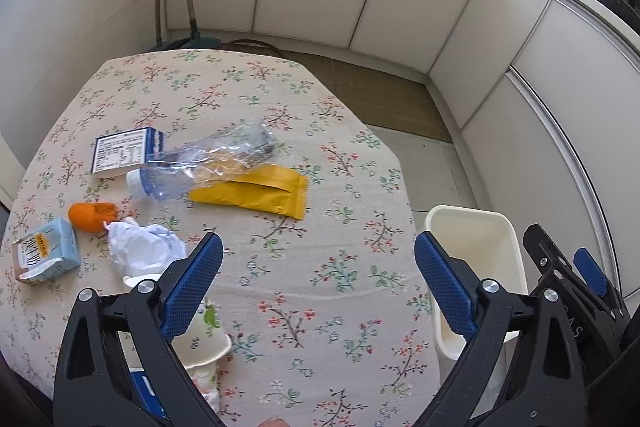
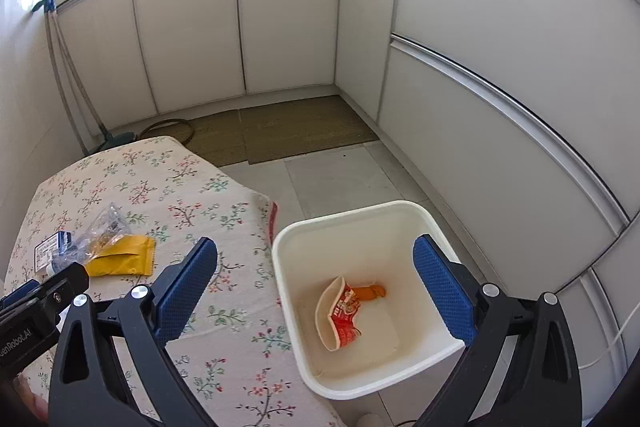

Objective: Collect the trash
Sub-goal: 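Move both open grippers back over the table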

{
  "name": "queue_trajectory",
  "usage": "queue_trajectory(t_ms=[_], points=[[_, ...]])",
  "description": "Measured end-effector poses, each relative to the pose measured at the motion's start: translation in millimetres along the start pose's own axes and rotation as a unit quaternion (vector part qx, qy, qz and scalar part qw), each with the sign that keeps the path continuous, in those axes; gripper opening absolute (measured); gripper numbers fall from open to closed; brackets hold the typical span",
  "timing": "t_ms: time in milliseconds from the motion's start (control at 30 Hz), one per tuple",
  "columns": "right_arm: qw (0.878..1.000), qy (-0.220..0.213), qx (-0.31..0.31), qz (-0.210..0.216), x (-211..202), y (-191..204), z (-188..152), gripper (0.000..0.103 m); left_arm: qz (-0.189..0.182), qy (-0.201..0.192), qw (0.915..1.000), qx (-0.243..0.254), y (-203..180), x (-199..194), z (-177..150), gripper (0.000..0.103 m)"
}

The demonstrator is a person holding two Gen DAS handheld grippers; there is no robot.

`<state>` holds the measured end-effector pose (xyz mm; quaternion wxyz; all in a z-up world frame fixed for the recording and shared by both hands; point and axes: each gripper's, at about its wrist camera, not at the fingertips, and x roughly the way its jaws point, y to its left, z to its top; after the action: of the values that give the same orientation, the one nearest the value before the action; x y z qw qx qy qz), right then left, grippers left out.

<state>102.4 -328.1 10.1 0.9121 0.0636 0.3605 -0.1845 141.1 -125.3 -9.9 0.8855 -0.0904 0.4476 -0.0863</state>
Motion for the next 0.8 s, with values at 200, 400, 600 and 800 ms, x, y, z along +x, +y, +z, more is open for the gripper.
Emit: queue_trajectory(t_ms=[200, 400, 600, 800], points=[[0.999, -0.001, -0.040, 0.031, -6.2, 53.1, -2.2, 0.096, 0.033, -0.005, 0.9989, -0.032, 49.1, -12.9, 0.8, 0.093], [0.995, 0.001, -0.079, 0.063, -11.7, 104.6, -9.0, 0.096, 0.067, -0.007, 0.9954, -0.068, 102.0, -27.8, 0.6, 0.093], [0.988, 0.011, -0.118, 0.097, -18.3, 153.6, -20.6, 0.096, 0.120, 0.018, 0.9909, -0.058, 151.8, -32.7, -4.2, 0.093], [0.980, 0.017, -0.159, 0.115, -24.3, 189.1, -31.8, 0.096, 0.190, 0.057, 0.9800, -0.007, 203.0, -24.7, -8.3, 0.093]])
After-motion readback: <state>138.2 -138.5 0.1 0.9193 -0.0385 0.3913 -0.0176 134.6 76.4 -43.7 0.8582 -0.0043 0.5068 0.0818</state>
